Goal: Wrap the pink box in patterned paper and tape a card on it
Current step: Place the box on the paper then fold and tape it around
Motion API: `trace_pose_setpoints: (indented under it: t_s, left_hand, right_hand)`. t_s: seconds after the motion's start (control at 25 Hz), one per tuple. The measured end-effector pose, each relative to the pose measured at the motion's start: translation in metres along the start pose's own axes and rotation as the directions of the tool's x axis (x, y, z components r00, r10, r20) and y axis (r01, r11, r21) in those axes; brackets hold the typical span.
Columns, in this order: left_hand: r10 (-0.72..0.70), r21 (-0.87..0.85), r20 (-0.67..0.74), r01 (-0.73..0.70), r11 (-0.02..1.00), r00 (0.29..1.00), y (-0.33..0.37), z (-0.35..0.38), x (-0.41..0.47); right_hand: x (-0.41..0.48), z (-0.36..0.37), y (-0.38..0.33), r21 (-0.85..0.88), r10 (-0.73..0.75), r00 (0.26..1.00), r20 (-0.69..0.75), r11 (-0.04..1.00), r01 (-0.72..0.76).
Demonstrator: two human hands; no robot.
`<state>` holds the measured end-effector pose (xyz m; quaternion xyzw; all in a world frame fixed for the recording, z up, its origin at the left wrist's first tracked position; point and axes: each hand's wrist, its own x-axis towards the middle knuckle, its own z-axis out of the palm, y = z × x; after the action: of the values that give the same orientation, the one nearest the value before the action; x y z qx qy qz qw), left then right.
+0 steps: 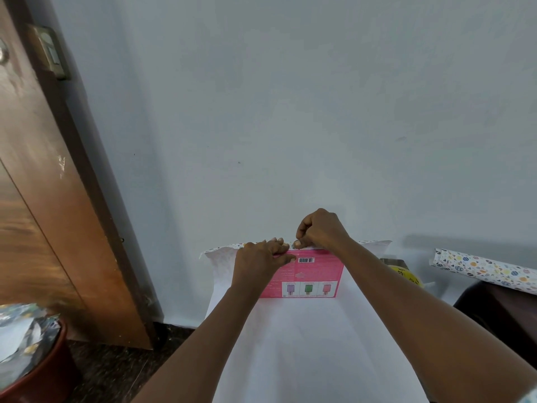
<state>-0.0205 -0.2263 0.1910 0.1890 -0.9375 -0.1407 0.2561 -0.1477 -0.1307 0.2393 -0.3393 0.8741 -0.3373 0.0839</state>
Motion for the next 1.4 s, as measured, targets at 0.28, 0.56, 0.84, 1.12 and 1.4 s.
trace_pose_setpoints:
  t_s: [0.28, 0.56, 0.84, 1.12, 1.4]
  left_hand:
    - [0.012, 0.004, -0.043, -0.012, 1.000, 0.999, 0.002, 0.000, -0.004]
    - [-0.005, 0.017, 0.011, 0.005, 1.000, 1.000, 0.000, -0.002, -0.007]
    - [-0.028, 0.037, -0.039, 0.030, 0.999, 0.999, 0.005, -0.002, -0.016]
    - [0.055, 0.003, -0.163, -0.055, 0.998, 0.985, 0.005, 0.003, -0.029]
    - [0.299, 0.279, -0.172, -0.245, 0.928, 0.938, 0.001, 0.003, -0.036]
  right_hand:
    - [-0.007, 0.004, 0.012, 0.160, -0.067, 0.995, -0.073, 0.984, 0.078]
    - [-0.011, -0.015, 0.016, -0.082, -0.114, 0.948, 0.295, 0.986, 0.145]
    - [-0.024, -0.017, 0.015, -0.123, -0.131, 0.970, 0.206, 0.980, 0.159]
    - [-0.011, 0.015, 0.013, -0.095, 0.109, 0.990, -0.093, 0.988, -0.118]
    - [-0.052, -0.004, 0.033, -0.311, -0.174, 0.955, 0.239, 0.918, 0.245]
